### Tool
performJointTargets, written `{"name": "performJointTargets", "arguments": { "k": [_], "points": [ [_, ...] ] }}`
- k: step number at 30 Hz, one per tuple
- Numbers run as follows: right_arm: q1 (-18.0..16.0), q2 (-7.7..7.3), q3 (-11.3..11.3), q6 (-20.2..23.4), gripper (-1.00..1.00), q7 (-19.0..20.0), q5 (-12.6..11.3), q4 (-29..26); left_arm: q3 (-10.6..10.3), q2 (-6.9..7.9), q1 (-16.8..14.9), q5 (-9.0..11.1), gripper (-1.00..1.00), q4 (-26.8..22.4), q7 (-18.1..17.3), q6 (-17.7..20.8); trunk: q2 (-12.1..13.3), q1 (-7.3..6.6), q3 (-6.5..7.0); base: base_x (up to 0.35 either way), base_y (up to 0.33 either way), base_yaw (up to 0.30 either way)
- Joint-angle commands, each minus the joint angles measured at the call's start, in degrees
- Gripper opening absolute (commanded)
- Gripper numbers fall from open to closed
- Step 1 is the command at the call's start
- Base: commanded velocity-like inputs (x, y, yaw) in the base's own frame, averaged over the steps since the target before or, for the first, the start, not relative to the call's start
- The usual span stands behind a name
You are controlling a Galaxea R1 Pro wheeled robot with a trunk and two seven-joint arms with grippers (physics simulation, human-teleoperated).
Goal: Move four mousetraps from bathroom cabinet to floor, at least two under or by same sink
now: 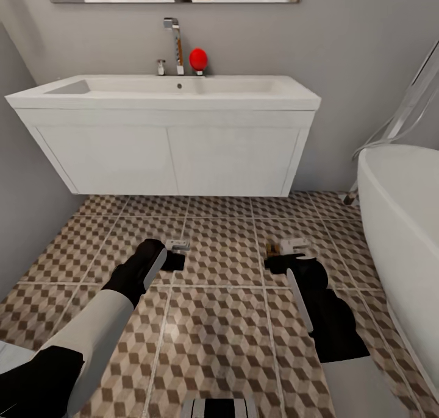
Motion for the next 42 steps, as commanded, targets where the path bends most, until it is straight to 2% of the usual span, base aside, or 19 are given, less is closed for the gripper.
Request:
{"name": "performJointTargets", "arguments": {
  "k": [1,42],
  "points": [
    [-0.04,0.00,0.06,0.29,-1.00,-0.11,0.26,-0.04,-0.13,0.03,-0.03,0.28,-1.00,-0.08,0.25,0.23,-0.04,0.01,-0.37,0.000,0.000,0.000],
    [-0.04,-0.08,0.22,0.29,-1.00,-0.12,0.17,-0.04,-0.13,0.03,-0.03,0.27,-1.00,-0.35,0.25,0.19,-0.59,1.07,-13.18,0.000,0.000,0.000]
  ]
}}
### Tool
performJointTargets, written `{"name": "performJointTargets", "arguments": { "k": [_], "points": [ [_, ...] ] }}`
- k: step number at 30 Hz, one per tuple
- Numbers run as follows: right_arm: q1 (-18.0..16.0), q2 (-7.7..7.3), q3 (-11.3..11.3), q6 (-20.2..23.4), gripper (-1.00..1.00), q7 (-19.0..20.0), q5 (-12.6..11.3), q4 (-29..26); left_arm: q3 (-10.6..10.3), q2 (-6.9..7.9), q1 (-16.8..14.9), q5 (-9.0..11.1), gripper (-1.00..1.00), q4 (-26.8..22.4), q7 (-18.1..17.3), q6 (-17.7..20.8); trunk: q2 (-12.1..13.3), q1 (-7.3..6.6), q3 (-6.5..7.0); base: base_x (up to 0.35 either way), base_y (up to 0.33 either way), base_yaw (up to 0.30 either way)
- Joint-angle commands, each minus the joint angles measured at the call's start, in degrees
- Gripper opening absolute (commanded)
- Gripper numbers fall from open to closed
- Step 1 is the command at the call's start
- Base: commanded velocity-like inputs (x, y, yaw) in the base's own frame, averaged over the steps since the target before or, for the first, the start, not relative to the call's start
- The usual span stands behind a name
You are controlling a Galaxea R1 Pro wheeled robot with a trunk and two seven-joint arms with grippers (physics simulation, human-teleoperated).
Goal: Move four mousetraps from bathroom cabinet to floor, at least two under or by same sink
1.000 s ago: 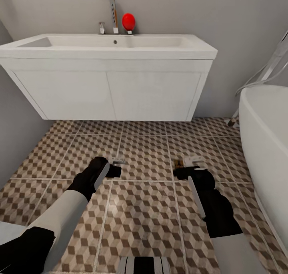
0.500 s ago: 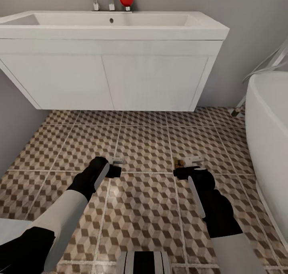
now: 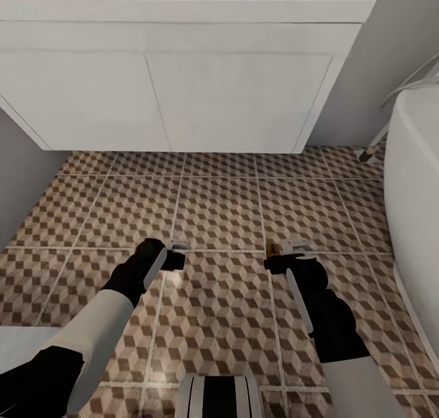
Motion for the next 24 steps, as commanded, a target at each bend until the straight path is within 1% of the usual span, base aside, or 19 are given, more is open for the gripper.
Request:
{"name": "performJointTargets", "arguments": {
  "k": [1,5,10,14,17,18,20,21,23,24],
  "points": [
    [-0.03,0.00,0.07,0.29,-1.00,-0.12,0.25,-0.04,-0.13,0.03,-0.03,0.28,-1.00,-0.08,0.25,0.23,-0.02,-0.02,-0.14,0.000,0.000,0.000],
    [-0.03,0.00,0.07,0.29,-1.00,-0.12,0.25,-0.03,-0.12,0.04,-0.03,0.27,-1.00,-0.99,0.25,0.23,-0.02,-0.02,-0.50,0.000,0.000,0.000],
    [-0.03,0.00,0.05,0.25,-1.00,-0.12,0.76,-0.04,-0.09,0.27,-0.03,0.26,-1.00,-3.94,0.22,0.18,-0.02,-0.02,-0.96,0.000,0.000,0.000],
    [-0.03,0.00,0.03,0.08,-1.00,-0.12,1.29,-0.06,-0.10,0.65,-0.01,0.24,-1.00,-8.24,0.16,-0.03,-0.02,-0.02,-1.32,0.000,0.000,0.000],
    [-0.03,0.00,0.00,-0.18,-1.00,-0.02,1.50,-0.88,-0.11,1.15,1.29,0.25,-1.00,-15.15,0.06,-0.16,-0.02,-0.02,-1.59,0.000,0.000,0.000],
    [-0.03,0.00,0.00,-0.22,-1.00,0.00,1.51,-1.03,-0.12,1.19,1.64,0.24,-1.00,-16.32,0.04,-0.19,-0.02,-0.02,-1.67,0.000,0.000,0.000],
    [-0.03,0.00,-0.03,-0.58,-1.00,0.08,1.60,-1.53,-0.12,1.31,2.72,0.24,-1.00,-20.60,-0.04,-0.30,-0.02,-0.02,-1.78,0.000,0.000,0.000],
    [-0.03,0.00,-0.04,-0.84,-1.00,0.10,1.61,-1.67,-0.13,1.34,2.89,0.23,-1.00,-21.48,-0.05,-0.33,-0.02,-0.02,-1.81,0.000,0.000,0.000],
    [-0.03,0.02,-0.07,-2.42,-1.00,0.12,1.63,-2.17,-0.13,1.38,3.23,0.22,-1.00,-23.34,-0.08,-0.91,-0.02,-0.02,-1.85,0.000,0.000,0.000],
    [-0.03,0.05,-0.05,-3.83,-1.00,0.13,1.68,-2.39,-0.13,1.40,3.35,0.23,-1.00,-24.05,-0.08,-2.04,-0.02,-0.02,-1.86,0.000,0.000,0.000]
  ]
}}
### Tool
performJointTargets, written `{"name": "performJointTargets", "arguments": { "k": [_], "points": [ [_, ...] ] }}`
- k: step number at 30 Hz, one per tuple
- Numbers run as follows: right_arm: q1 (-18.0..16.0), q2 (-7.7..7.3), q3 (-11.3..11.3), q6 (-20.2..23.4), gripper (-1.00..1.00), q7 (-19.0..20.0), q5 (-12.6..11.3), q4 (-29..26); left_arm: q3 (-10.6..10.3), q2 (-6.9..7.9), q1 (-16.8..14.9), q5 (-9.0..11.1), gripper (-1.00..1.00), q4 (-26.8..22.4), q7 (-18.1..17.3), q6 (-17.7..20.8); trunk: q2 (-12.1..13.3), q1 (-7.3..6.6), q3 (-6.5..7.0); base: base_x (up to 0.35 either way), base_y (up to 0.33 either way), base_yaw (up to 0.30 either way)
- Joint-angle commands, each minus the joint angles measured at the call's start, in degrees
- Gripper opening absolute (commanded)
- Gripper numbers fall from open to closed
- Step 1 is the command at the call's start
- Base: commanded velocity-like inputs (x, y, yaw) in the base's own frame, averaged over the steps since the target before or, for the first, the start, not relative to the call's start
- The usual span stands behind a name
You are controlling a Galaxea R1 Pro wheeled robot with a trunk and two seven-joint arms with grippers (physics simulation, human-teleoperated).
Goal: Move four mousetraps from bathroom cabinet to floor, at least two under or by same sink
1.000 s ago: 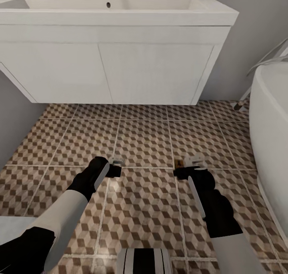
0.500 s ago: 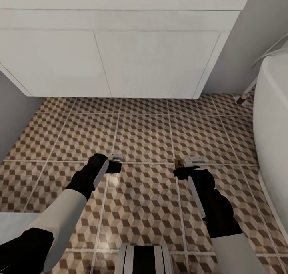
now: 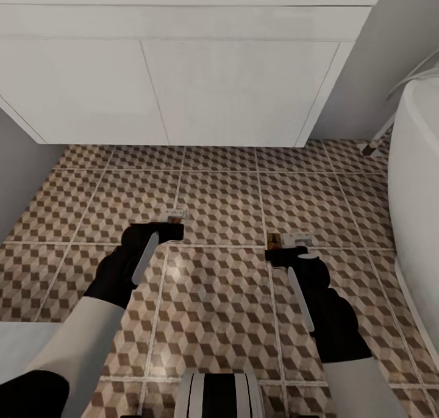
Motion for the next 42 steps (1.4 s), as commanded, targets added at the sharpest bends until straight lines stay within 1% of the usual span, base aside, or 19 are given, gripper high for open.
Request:
{"name": "performJointTargets", "arguments": {
  "k": [1,2,3,5,8,10,11,14,16,18,19,21,23,25,30,32,36,40,42],
  "points": [
    [-0.03,0.06,0.29,-1.80,-1.00,-0.03,0.89,-0.24,-0.09,0.02,0.09,0.24,-1.00,-0.48,0.21,-2.68,-0.01,-0.01,-0.04,0.000,0.000,0.000],
    [-0.05,0.12,0.77,-2.79,-1.00,-0.02,1.85,-0.31,-0.17,-0.02,0.13,0.23,-1.00,-0.12,0.21,-4.97,-0.01,-0.01,-0.05,0.000,0.000,0.000],
    [-0.06,0.14,1.09,-3.18,-1.00,-0.02,2.50,-0.33,-0.23,-0.06,0.15,0.23,-1.00,0.32,0.21,-6.06,-0.01,-0.01,-0.05,0.000,0.000,0.000],
    [-0.20,0.29,2.18,-4.57,-1.00,0.06,5.73,-0.34,-0.62,-0.23,0.19,0.22,-1.00,2.62,0.21,-8.94,-0.01,-0.01,-0.05,0.000,0.000,0.000],
    [-0.76,0.42,2.73,-6.32,-1.00,0.18,8.60,-0.05,-1.38,-0.49,0.23,0.17,-1.00,9.80,0.21,-13.30,-0.01,-0.01,-0.05,0.000,0.000,0.000],
    [-1.93,0.45,2.86,-6.88,-1.00,0.25,9.32,0.49,-1.49,-0.66,0.22,0.15,-1.00,12.94,0.21,-15.27,-0.01,-0.01,-0.05,0.000,0.000,0.000],
    [-2.46,0.46,2.89,-7.00,-1.00,0.27,9.48,0.93,-1.52,-0.74,0.20,0.13,-1.00,13.72,0.21,-15.85,-0.01,-0.01,-0.05,0.000,0.000,0.000],
    [-6.38,0.48,2.96,-7.83,-1.00,0.35,9.89,5.65,-1.58,-1.36,0.10,-0.06,-1.00,15.89,0.21,-17.57,-0.01,-0.01,-0.05,0.000,0.000,0.000],
    [-9.49,0.52,2.98,-8.99,-1.00,0.45,9.99,10.00,-1.60,-1.76,0.01,-0.19,-1.00,16.46,0.25,-17.99,-0.01,-0.01,-0.05,0.000,0.000,0.000],
    [-14.01,0.58,2.99,-11.46,-1.00,0.54,10.00,16.34,-1.61,-2.10,-0.23,-0.26,-1.00,16.90,0.28,-18.25,-0.01,-0.01,-0.05,0.000,0.000,0.000],
    [-19.10,0.72,3.00,-14.67,-1.00,0.58,10.01,23.05,-1.61,-2.27,-0.84,-0.30,-1.00,17.07,0.29,-18.32,-0.01,-0.01,-0.05,0.000,0.000,0.000],
    [-21.45,1.15,3.00,-15.67,-1.00,0.59,10.01,26.12,-1.61,-2.35,-2.05,-0.28,-1.00,17.14,0.33,-18.29,-0.01,-0.01,-0.05,0.000,0.000,0.000],
    [-23.78,2.34,3.01,-16.28,-1.00,0.59,10.01,28.53,-1.61,-2.44,-4.42,-0.25,-1.00,17.71,0.36,-18.13,-0.01,-0.01,-0.05,0.000,0.000,0.000],
    [-24.77,3.24,3.04,-16.49,-1.00,0.59,10.05,29.55,-1.61,-2.54,-6.44,-0.24,-1.00,18.85,0.43,-17.91,-0.01,-0.01,-0.05,0.000,0.000,0.000],
    [-27.15,5.35,3.08,-16.64,-1.00,0.60,10.11,30.98,-1.61,-3.46,-12.96,-0.35,-1.00,25.07,0.92,-17.33,-0.01,-0.01,-0.05,0.000,0.000,0.000],
    [-27.76,5.74,3.08,-16.63,-1.00,0.60,10.14,31.51,-1.61,-3.51,-14.37,-0.41,-1.00,26.16,1.00,-17.30,-0.01,-0.01,-0.05,0.000,0.000,0.000],
    [-28.35,5.74,3.13,-16.63,-1.00,0.58,10.16,32.00,-1.61,-3.40,-15.56,-0.47,-1.00,26.75,0.89,-17.67,-0.01,-0.01,-0.05,0.000,0.000,0.000],
    [-28.46,5.74,3.21,-16.68,-1.00,0.57,10.11,32.13,-1.67,-3.04,-15.78,-0.42,-1.00,26.42,0.56,-17.93,-0.01,-0.01,-0.05,0.000,0.000,0.000],
    [-28.49,5.74,3.29,-16.70,-1.00,0.57,10.10,32.15,-1.87,-2.87,-15.82,-0.41,-1.00,25.81,0.46,-18.93,-0.01,-0.01,-0.05,0.000,0.000,0.000]
  ]
}}
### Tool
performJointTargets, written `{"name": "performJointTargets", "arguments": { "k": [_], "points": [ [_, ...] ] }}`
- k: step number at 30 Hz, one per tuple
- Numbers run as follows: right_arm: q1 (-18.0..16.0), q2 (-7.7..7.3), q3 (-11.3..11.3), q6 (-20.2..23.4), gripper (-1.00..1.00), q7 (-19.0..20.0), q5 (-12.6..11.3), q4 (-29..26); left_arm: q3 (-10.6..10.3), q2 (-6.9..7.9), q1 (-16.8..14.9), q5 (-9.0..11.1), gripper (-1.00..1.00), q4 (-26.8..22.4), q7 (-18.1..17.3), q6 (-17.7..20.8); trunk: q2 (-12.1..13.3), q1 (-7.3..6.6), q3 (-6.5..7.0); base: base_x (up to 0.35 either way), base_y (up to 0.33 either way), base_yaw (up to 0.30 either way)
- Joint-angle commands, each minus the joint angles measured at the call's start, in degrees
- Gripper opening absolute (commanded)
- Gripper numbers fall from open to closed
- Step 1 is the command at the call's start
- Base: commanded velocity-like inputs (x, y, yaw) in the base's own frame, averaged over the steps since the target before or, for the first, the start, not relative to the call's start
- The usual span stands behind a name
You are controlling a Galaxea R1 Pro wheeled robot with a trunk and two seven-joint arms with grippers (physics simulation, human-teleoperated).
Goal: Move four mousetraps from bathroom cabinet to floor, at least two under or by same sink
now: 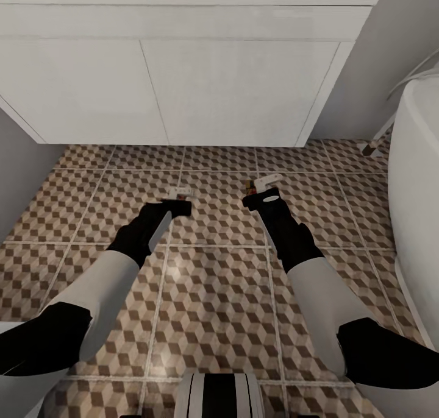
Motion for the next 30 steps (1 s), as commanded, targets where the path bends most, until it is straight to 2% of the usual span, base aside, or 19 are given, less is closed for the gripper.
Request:
{"name": "performJointTargets", "arguments": {
  "k": [1,5,9,15,21,28,30],
  "points": [
    [-0.03,0.00,0.13,0.32,-1.00,-0.30,0.03,-0.04,-0.21,0.09,-0.03,0.38,-1.00,-0.20,0.26,-0.21,-0.01,-0.01,-0.04,0.000,0.000,0.000],
    [0.00,0.00,0.17,0.31,-1.00,-0.28,0.03,-0.02,-0.36,0.99,-0.07,0.42,-1.00,-0.44,0.11,-3.20,-0.01,-0.01,-0.04,0.000,0.000,0.000],
    [0.02,0.00,0.18,0.31,-1.00,-0.28,0.03,-0.02,-0.48,1.48,-0.08,0.39,-1.00,-0.86,-1.47,-4.04,-0.01,-0.01,-0.04,0.000,0.000,0.000],
    [0.04,0.00,0.18,0.31,-1.00,1.26,0.09,-0.12,-0.48,2.25,-0.08,0.33,-1.00,-2.03,-3.94,-3.95,-0.01,-0.01,-0.04,0.000,0.000,0.000],
    [0.04,0.00,0.18,0.38,-1.00,2.59,0.11,-0.52,-0.52,2.48,-0.08,0.30,-1.00,-4.44,-4.14,-3.77,-0.01,-0.01,-0.04,0.000,0.000,0.000],
    [0.04,0.00,0.18,0.42,-1.00,2.70,0.18,-0.75,-0.50,2.51,-0.08,0.38,-1.00,-5.05,-4.19,-3.74,-0.01,-0.01,-0.04,0.000,0.000,0.000],
    [0.04,0.00,0.18,0.46,-1.00,2.71,0.20,-0.82,-0.46,2.53,-0.08,0.39,-1.00,-5.06,-4.19,-3.71,-0.04,0.04,-0.48,0.000,0.000,0.000]
  ]
}}
